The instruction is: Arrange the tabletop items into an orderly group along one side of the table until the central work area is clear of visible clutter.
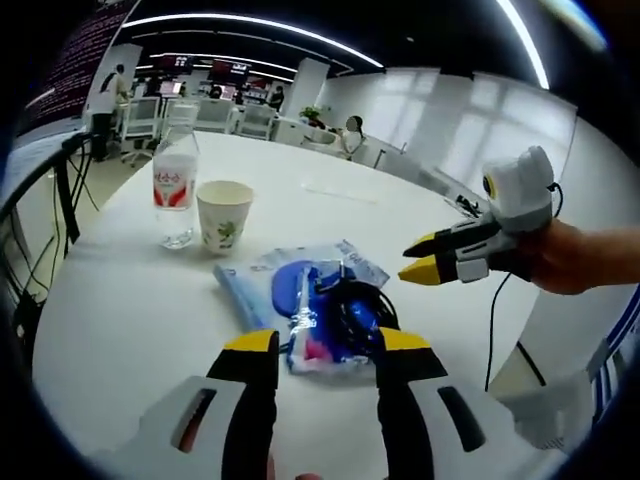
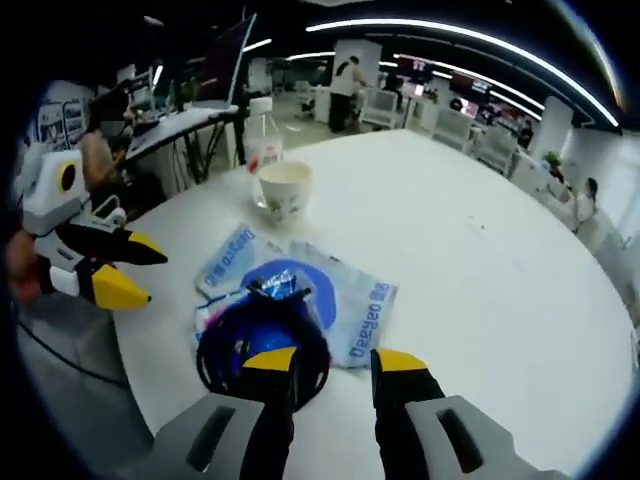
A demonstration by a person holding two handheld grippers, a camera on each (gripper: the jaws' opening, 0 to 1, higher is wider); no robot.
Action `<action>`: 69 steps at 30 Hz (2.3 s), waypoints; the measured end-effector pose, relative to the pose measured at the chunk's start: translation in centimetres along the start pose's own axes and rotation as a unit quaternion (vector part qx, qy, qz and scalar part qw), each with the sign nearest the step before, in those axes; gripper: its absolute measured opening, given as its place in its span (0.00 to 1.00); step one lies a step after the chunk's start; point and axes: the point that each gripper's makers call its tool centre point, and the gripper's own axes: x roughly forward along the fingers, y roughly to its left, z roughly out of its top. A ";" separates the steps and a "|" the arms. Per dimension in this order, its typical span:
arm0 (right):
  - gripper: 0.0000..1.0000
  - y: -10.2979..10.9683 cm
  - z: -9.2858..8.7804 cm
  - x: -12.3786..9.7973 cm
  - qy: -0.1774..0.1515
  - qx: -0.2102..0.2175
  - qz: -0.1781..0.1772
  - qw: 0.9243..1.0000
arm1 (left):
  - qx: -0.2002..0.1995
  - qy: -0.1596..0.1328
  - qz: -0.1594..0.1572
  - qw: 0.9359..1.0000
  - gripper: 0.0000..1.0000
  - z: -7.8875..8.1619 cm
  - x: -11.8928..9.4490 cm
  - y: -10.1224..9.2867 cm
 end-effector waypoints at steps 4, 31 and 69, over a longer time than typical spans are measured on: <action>0.27 0.2 -1.4 -0.4 0.006 0.021 -0.001 1.000 | -0.004 0.009 -0.008 1.000 0.36 -0.2 0.6 -0.5; 0.25 0.9 -3.7 2.8 0.015 0.119 0.026 0.992 | -0.014 0.086 -0.018 0.996 0.29 -2.6 4.7 -1.7; 0.04 2.2 -4.0 2.0 -0.005 0.168 0.014 0.986 | -0.002 0.113 -0.009 0.994 0.03 -3.0 5.2 -2.0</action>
